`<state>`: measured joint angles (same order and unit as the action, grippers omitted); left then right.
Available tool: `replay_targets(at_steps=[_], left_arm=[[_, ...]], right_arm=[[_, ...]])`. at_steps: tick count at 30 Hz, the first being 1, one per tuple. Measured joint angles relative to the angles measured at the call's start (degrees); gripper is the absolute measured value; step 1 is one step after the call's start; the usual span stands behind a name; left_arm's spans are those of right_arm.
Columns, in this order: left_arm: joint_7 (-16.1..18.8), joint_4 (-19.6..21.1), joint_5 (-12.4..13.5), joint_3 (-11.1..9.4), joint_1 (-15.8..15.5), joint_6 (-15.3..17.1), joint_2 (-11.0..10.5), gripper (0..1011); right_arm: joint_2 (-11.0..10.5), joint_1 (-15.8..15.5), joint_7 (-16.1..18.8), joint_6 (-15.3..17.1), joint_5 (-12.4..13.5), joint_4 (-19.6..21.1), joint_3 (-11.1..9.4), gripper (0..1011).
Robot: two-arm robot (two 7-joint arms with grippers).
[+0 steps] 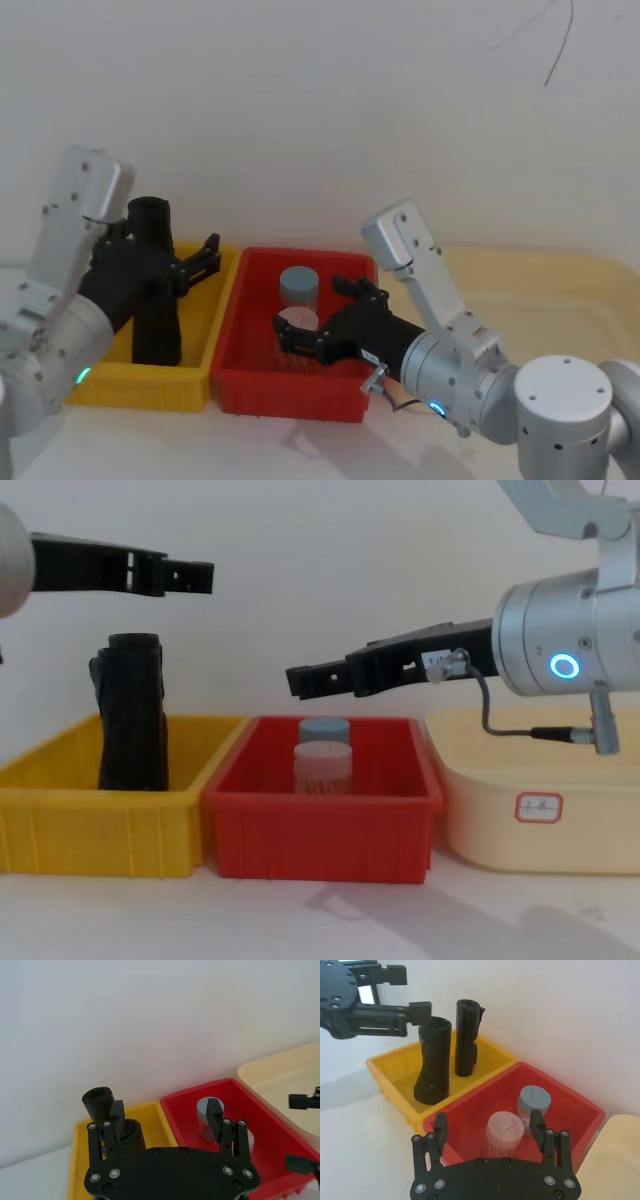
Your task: Pick up the garbage bag with the one hand and transfer it to the other hand.
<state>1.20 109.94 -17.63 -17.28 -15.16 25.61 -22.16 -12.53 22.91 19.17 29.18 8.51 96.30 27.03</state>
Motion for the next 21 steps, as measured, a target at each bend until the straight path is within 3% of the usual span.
replay_targets(at_steps=[9,21], left_arm=[[-4.3,3.8,-4.1,5.1,4.0,2.4,-2.4,1000],[-9.6,4.3,-6.6,10.1,8.3,0.1,-6.4,1000]], right_arm=[[0.1,-0.6,0.1,-0.5,0.8,0.1,-0.4,1000],[1.6,-0.5,-1.0,-0.7,2.3,-0.8,-1.1,1000]])
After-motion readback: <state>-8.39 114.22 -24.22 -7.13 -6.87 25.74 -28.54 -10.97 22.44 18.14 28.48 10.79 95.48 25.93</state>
